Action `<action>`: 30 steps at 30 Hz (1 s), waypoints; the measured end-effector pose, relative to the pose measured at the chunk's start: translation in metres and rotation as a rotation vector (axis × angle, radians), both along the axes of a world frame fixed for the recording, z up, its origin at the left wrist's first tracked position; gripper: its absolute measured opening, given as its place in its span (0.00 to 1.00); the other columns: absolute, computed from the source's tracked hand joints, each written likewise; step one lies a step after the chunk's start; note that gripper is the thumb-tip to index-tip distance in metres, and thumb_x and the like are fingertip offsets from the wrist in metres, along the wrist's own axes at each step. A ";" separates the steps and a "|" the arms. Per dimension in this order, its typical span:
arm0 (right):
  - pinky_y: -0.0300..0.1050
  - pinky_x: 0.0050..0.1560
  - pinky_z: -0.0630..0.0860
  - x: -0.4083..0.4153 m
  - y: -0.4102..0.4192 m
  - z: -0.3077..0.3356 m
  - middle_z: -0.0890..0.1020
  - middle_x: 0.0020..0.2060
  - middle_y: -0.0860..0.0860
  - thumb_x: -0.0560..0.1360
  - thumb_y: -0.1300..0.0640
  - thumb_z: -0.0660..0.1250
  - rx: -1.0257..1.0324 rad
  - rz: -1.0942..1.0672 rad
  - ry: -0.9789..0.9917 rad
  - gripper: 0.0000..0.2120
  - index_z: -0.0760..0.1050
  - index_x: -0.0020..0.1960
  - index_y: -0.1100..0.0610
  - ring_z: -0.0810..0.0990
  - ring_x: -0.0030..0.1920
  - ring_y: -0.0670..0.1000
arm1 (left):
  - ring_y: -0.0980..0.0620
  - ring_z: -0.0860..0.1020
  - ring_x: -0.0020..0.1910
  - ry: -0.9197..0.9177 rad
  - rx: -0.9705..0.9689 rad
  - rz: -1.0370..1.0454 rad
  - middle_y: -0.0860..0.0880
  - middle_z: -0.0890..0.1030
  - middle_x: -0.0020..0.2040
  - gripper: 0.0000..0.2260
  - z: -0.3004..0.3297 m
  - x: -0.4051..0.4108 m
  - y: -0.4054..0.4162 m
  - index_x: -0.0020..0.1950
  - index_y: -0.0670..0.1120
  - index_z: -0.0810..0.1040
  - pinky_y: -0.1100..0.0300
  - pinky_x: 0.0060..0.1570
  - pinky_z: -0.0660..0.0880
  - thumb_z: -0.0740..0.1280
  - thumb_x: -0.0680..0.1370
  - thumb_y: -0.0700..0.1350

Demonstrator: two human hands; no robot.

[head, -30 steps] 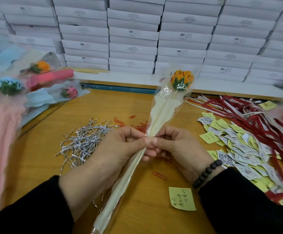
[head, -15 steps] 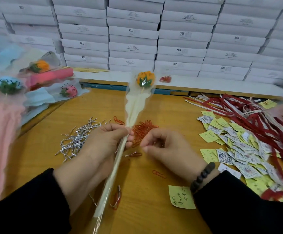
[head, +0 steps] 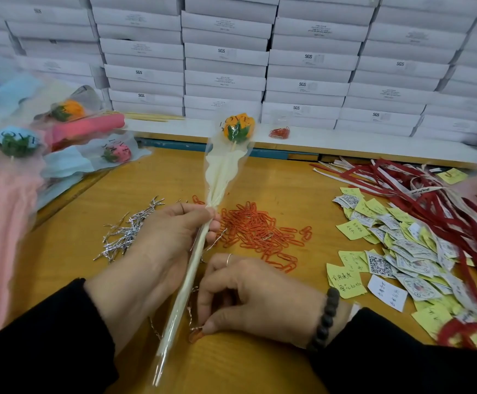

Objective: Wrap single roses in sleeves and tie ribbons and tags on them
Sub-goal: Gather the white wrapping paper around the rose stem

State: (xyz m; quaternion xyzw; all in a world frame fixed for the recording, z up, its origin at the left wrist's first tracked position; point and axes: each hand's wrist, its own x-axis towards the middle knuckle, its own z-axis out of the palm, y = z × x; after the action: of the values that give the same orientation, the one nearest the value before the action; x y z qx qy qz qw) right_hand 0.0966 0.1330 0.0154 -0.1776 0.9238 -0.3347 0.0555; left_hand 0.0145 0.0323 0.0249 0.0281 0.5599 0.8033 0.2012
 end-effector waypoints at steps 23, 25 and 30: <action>0.33 0.35 0.74 -0.005 0.030 0.001 0.79 0.32 0.45 0.73 0.65 0.68 -0.694 -0.538 0.431 0.08 0.76 0.40 0.53 0.77 0.32 0.43 | 0.57 0.74 0.23 0.055 -0.041 -0.119 0.45 0.79 0.28 0.02 -0.009 0.011 0.007 0.40 0.37 0.76 0.68 0.23 0.72 0.66 0.73 0.33; 0.33 0.35 0.74 -0.007 0.026 -0.001 0.79 0.31 0.45 0.73 0.65 0.67 -0.660 -0.499 0.373 0.09 0.76 0.39 0.53 0.77 0.33 0.43 | 0.56 0.73 0.21 0.058 -0.047 -0.150 0.45 0.78 0.27 0.02 -0.011 0.013 0.009 0.40 0.37 0.76 0.69 0.22 0.71 0.67 0.72 0.34; 0.32 0.35 0.72 -0.009 0.027 -0.004 0.78 0.32 0.49 0.73 0.65 0.67 -0.586 -0.540 0.356 0.08 0.76 0.38 0.55 0.75 0.33 0.44 | 0.56 0.75 0.22 0.049 -0.025 -0.168 0.44 0.79 0.27 0.03 -0.015 0.016 0.013 0.39 0.38 0.75 0.68 0.22 0.71 0.67 0.72 0.33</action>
State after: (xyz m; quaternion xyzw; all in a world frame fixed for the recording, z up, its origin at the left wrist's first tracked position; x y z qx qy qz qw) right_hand 0.0873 0.1599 0.0115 0.0073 0.7982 -0.5494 -0.2470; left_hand 0.0309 0.0451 0.0097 0.0919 0.5703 0.7756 0.2545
